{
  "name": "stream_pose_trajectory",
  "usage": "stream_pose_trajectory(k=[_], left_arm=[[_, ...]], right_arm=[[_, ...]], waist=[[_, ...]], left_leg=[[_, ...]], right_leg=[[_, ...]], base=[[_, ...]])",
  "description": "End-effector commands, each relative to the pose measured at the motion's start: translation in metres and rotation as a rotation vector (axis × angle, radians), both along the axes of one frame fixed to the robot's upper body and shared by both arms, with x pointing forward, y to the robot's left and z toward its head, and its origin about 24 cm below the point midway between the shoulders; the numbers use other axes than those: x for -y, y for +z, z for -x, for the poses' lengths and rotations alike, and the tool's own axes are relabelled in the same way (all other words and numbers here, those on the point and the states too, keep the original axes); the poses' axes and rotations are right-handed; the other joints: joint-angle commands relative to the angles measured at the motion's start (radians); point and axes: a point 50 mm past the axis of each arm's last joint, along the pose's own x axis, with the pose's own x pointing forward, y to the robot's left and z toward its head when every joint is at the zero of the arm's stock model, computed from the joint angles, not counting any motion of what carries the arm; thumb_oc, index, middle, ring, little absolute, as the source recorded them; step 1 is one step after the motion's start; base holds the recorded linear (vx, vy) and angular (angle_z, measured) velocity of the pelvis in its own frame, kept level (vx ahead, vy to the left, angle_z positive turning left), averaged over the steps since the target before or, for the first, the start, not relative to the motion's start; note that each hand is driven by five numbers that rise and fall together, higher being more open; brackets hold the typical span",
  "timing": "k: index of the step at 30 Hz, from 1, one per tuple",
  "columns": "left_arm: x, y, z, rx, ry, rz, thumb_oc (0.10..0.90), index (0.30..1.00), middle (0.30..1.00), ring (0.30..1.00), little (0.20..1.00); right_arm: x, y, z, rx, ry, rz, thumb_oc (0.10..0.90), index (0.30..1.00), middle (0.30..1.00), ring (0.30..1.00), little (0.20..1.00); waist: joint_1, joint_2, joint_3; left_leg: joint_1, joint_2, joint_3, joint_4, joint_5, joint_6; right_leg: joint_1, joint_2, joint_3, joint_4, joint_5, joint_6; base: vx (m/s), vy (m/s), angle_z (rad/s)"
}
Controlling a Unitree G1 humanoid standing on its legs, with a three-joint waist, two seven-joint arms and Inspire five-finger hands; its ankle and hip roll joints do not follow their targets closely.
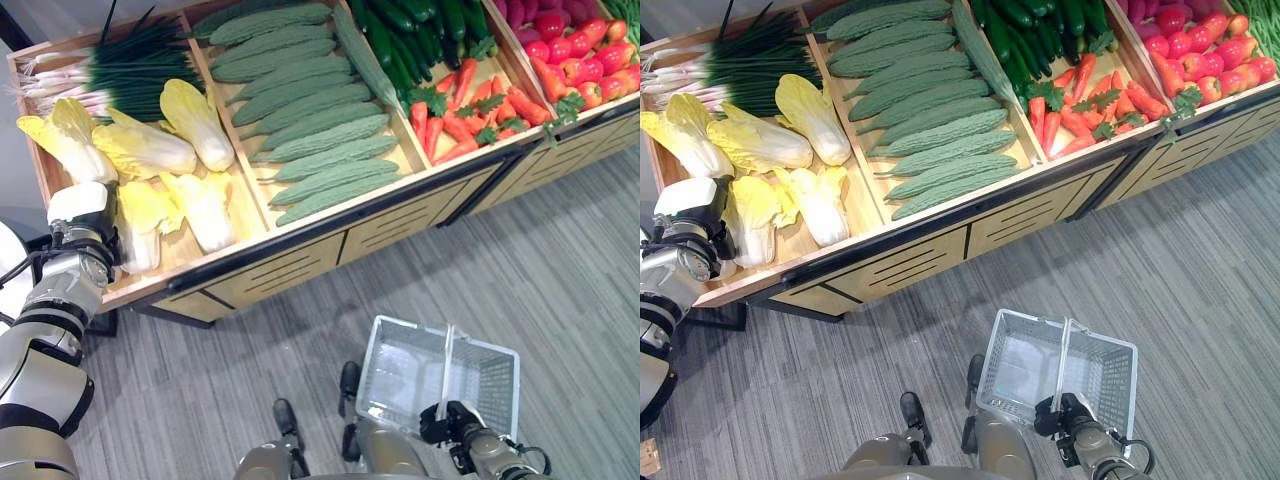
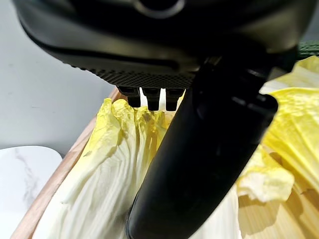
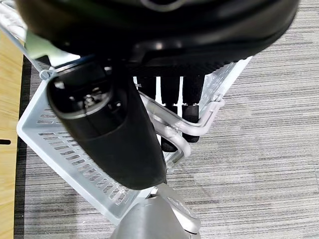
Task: Get the vegetables into the basket
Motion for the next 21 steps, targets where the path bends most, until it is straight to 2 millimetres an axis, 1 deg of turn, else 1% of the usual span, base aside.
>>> stream_pose_trajectory(k=[1,4,5,11,12,14,16,19,21], left_arm=[[0.058,0.027,-0.034,0.231,-0.204,0.134,0.9,1.0,1.0,1.0,1.0],[0.063,0.025,-0.035,0.244,-0.217,0.163,0.9,1.0,1.0,1.0,1.0],[0.069,0.022,-0.037,0.236,-0.23,0.176,0.9,1.0,1.0,1.0,1.0],[0.077,0.018,-0.04,0.238,-0.243,0.222,0.9,1.0,1.0,1.0,1.0],[0.081,0.016,-0.041,0.238,-0.256,0.227,0.9,1.0,1.0,1.0,1.0],[0.091,0.02,-0.043,0.258,-0.291,0.247,0.9,1.0,1.0,1.0,1.0],[0.092,0.02,-0.044,0.26,-0.296,0.249,0.9,1.0,1.0,1.0,1.0],[0.101,0.02,-0.045,0.278,-0.322,0.29,0.9,1.0,1.0,1.0,1.0],[0.101,0.018,-0.044,0.274,-0.321,0.295,0.9,1.0,1.0,1.0,1.0]], right_arm=[[0.007,-0.005,0.019,-0.086,0.047,0.044,0.4,0.3,0.3,0.3,0.3],[0.005,-0.005,0.019,-0.087,0.052,0.043,0.4,0.3,0.3,0.3,0.3],[0.004,-0.005,0.019,-0.09,0.061,0.046,0.4,0.3,0.3,0.3,0.3],[0.006,-0.005,0.018,-0.091,0.059,0.053,0.4,0.3,0.3,0.3,0.3],[0.007,-0.005,0.019,-0.094,0.057,0.056,0.4,0.3,0.3,0.3,0.3],[0.008,-0.005,0.021,-0.101,0.053,0.061,0.4,0.3,0.3,0.3,0.3],[0.008,-0.005,0.022,-0.103,0.054,0.063,0.4,0.3,0.3,0.3,0.3],[0.009,-0.005,0.022,-0.106,0.054,0.068,0.4,0.3,0.3,0.3,0.3],[0.009,-0.005,0.022,-0.105,0.054,0.067,0.4,0.3,0.3,0.3,0.3]], waist=[[-0.042,0.041,-0.002],[-0.048,0.04,-0.003],[-0.052,0.041,-0.005],[-0.061,0.04,-0.009],[-0.063,0.04,-0.011],[-0.064,0.042,-0.014],[-0.064,0.042,-0.014],[-0.065,0.048,-0.015],[-0.066,0.048,-0.016]], left_leg=[[0.007,0.041,-0.028,0.002,-0.039,-0.051],[0.011,0.041,-0.023,0.002,-0.042,-0.05],[0.013,0.041,-0.017,0.002,-0.042,-0.05],[0.008,0.042,-0.003,0.002,-0.04,-0.051],[0.007,0.042,0.001,0.002,-0.039,-0.052],[0.008,0.044,0.006,0.002,-0.04,-0.053],[0.01,0.044,0.007,0.002,-0.04,-0.054],[0.017,0.044,0.009,0.002,-0.042,-0.055],[0.019,0.044,0.009,0.002,-0.042,-0.055]], right_leg=[[0.095,-0.03,-0.01,-0.001,-0.106,0.12],[0.096,-0.029,-0.006,-0.001,-0.106,0.119],[0.094,-0.027,0.0,-0.001,-0.106,0.118],[0.082,-0.025,0.013,-0.001,-0.101,0.117],[0.078,-0.024,0.016,-0.001,-0.101,0.117],[0.078,-0.022,0.018,-0.001,-0.103,0.116],[0.079,-0.022,0.019,-0.001,-0.103,0.115],[0.083,-0.021,0.022,-0.001,-0.107,0.114],[0.085,-0.021,0.023,-0.001,-0.107,0.114]], base=[[0.0,0.0,0.0],[0.0,0.0,0.0],[0.0,0.0,0.0],[0.0,-0.013,-0.05],[0.02,-0.037,-0.1],[0.03,-0.038,-0.04],[0.0,0.0,0.0],[0.01,-0.009,0.0],[0.0,0.0,0.0]])
